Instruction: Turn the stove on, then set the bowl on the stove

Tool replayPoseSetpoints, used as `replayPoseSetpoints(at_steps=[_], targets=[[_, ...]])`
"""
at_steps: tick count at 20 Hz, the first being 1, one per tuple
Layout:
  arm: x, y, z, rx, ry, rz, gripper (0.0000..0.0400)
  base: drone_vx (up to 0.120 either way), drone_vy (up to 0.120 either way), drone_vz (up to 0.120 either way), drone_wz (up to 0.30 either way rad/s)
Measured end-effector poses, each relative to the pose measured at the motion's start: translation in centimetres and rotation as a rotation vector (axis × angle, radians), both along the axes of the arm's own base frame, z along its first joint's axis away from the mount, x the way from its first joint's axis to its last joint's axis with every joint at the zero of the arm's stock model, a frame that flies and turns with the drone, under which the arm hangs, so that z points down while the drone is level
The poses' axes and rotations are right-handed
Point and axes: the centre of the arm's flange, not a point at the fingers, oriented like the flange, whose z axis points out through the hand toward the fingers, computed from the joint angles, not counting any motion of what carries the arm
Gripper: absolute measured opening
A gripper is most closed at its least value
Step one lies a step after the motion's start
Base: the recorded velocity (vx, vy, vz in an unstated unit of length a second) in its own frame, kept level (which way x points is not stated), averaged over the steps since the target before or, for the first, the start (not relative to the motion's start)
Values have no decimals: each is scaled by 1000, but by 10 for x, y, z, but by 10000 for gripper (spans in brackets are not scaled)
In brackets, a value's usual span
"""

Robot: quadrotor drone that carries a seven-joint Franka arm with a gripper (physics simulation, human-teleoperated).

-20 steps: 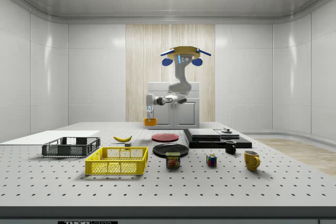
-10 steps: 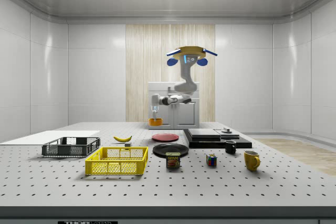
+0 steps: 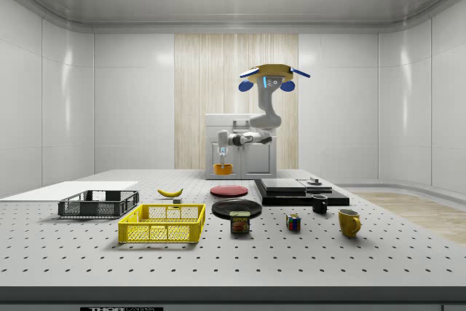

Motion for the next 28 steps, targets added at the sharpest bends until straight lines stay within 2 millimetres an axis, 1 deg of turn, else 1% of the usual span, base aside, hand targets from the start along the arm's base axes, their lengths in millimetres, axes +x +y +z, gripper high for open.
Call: replayPoseSetpoints(at_steps=[11, 14, 18, 20, 28], targets=[[0, 0, 0, 0, 0, 0, 100, -120, 0, 0, 0], [0, 0, 0, 0, 0, 0, 100, -120, -120, 0, 0], [0, 0, 0, 0, 0, 0, 100, -120, 0, 0, 0], [0, 0, 0, 0, 0, 0, 100, -120, -120, 0, 0], [0, 0, 0, 0, 0, 0, 100, -120, 0, 0, 0]])
